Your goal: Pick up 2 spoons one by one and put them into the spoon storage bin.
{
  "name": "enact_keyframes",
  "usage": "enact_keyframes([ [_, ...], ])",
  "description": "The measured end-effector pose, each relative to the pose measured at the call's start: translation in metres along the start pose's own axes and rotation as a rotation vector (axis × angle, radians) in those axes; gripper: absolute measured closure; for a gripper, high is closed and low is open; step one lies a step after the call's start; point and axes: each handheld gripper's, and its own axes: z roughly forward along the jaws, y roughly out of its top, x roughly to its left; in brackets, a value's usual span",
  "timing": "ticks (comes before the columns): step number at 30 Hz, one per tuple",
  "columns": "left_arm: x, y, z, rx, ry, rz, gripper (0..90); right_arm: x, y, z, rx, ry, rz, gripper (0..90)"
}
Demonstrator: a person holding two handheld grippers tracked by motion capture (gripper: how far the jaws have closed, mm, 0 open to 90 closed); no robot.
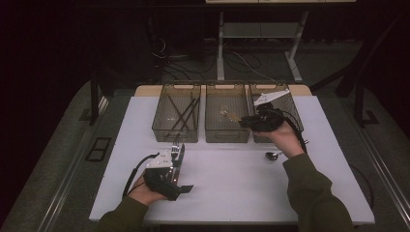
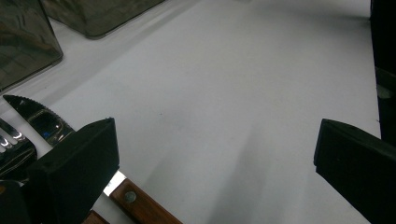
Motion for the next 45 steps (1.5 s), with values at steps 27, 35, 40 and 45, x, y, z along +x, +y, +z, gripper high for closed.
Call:
enact_keyframes([
  [27,0.001,0.0,-0.001,-0.006,-0.005,0.008,0.0,-0.02,0.015,0.054,0.133,-0.064,0.061,74.6],
  [35,0.0,0.001,-0.001,-0.009,-0.006,0.005,0.0,-0.017,0.016,0.054,0.095,-0.079,0.054,58.6],
  [40,0.0,0.0,-0.001,-0.012,-0.006,0.001,0.0,-0.016,0.017,0.045,0.062,-0.065,0.074,55.2],
  [45,0.0,0.0,-0.001,-0.008,-0.006,0.001,0.0,-0.013,0.015,0.031,0.033,-0.06,0.055,54.4],
])
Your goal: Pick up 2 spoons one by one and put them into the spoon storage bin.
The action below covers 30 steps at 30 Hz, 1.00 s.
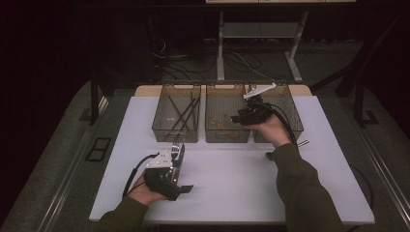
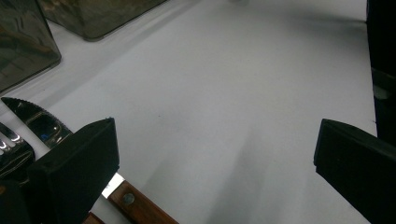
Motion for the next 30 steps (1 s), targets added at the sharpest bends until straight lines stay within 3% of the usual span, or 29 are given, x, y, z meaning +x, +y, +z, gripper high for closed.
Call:
enact_keyframes([
  [5,-0.001,0.0,0.0,0.0,0.002,-0.001,0.0,0.004,-0.007,-0.019,-0.034,0.008,-0.019,60.8],
  [13,0.0,0.0,0.0,0.005,0.003,0.003,0.0,0.009,-0.029,-0.044,-0.018,0.016,-0.048,81.0],
  [17,0.0,0.0,0.0,0.006,0.004,0.003,0.0,0.008,-0.044,-0.052,-0.028,0.015,-0.029,88.8],
  [24,0.0,0.0,-0.001,0.012,0.007,0.008,0.0,0.001,-0.069,-0.06,-0.014,0.018,-0.008,89.9],
  [30,0.001,0.0,-0.001,0.013,0.011,0.005,0.0,-0.008,-0.095,-0.064,0.029,-0.039,0.014,89.9],
])
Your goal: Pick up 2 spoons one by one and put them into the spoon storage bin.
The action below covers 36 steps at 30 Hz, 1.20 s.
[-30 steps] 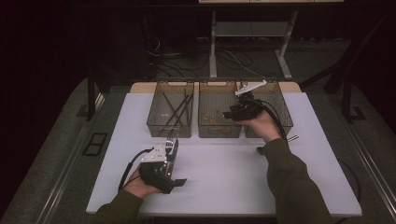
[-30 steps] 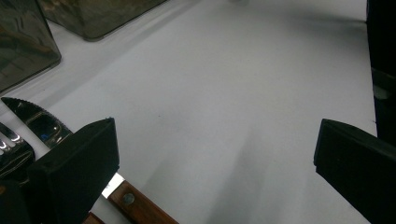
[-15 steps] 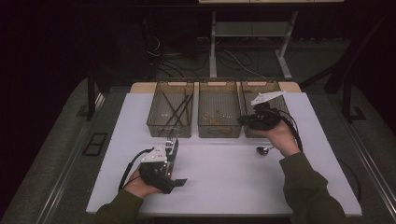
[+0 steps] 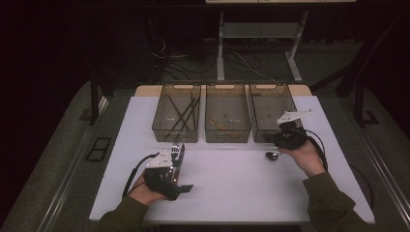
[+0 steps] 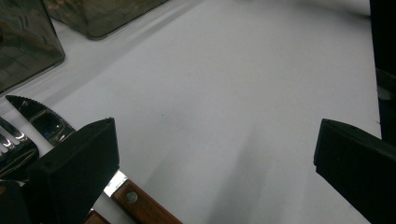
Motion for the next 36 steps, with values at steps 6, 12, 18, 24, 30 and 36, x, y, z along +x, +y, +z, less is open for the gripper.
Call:
enact_keyframes([
  [6,0.001,0.0,0.0,0.005,0.001,0.003,0.0,-0.01,-0.02,-0.002,0.042,-0.042,0.006,89.9],
  [12,0.0,0.0,0.0,0.002,-0.002,0.006,0.0,-0.022,-0.032,0.001,0.074,-0.084,0.025,89.9],
  [18,0.0,0.0,0.001,0.007,-0.002,0.007,0.0,-0.035,-0.039,0.008,0.099,-0.105,0.05,89.9],
  [24,0.0,0.0,0.001,0.003,-0.002,0.007,0.0,-0.038,-0.044,0.016,0.143,-0.117,0.058,89.9],
  [30,0.0,0.0,0.0,0.003,-0.002,0.008,0.0,-0.039,-0.046,0.019,0.17,-0.122,0.058,90.0],
  [36,0.0,0.0,0.001,0.004,-0.001,0.008,0.0,-0.04,-0.047,0.018,0.176,-0.122,0.061,90.0],
])
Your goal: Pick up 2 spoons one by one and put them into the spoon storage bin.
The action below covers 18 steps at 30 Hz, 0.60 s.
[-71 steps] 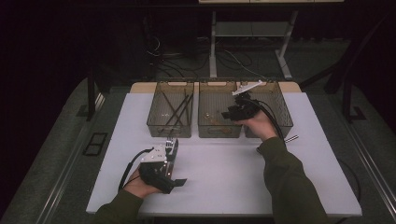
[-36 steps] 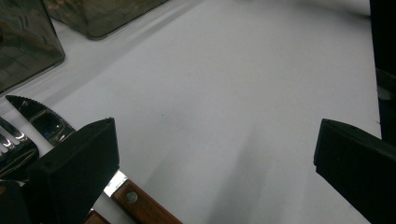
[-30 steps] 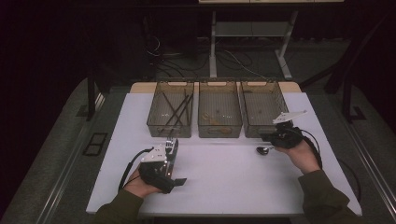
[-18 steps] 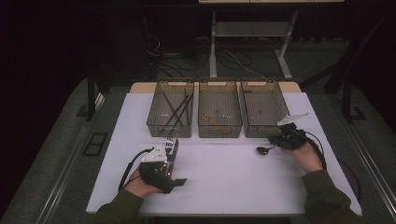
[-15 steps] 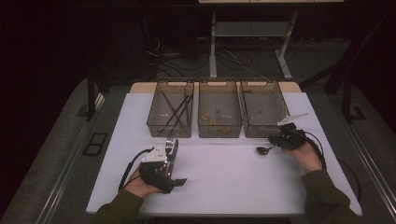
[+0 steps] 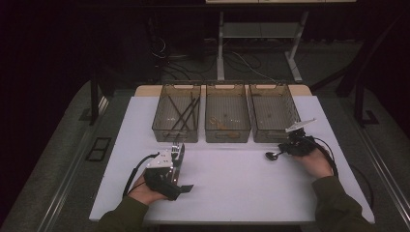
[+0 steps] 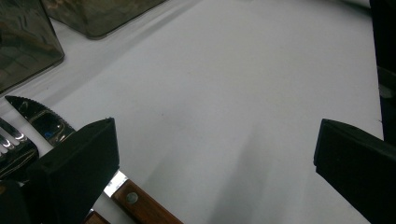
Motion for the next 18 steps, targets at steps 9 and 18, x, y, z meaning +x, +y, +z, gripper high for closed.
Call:
enact_keyframes([
  [9,0.0,0.0,0.0,0.0,-0.001,0.004,0.0,0.001,-0.004,-0.004,0.016,0.004,-0.005,90.0],
  [18,-0.001,0.0,0.0,0.002,-0.003,0.005,0.0,0.003,-0.01,-0.01,0.03,0.014,-0.015,90.0],
])
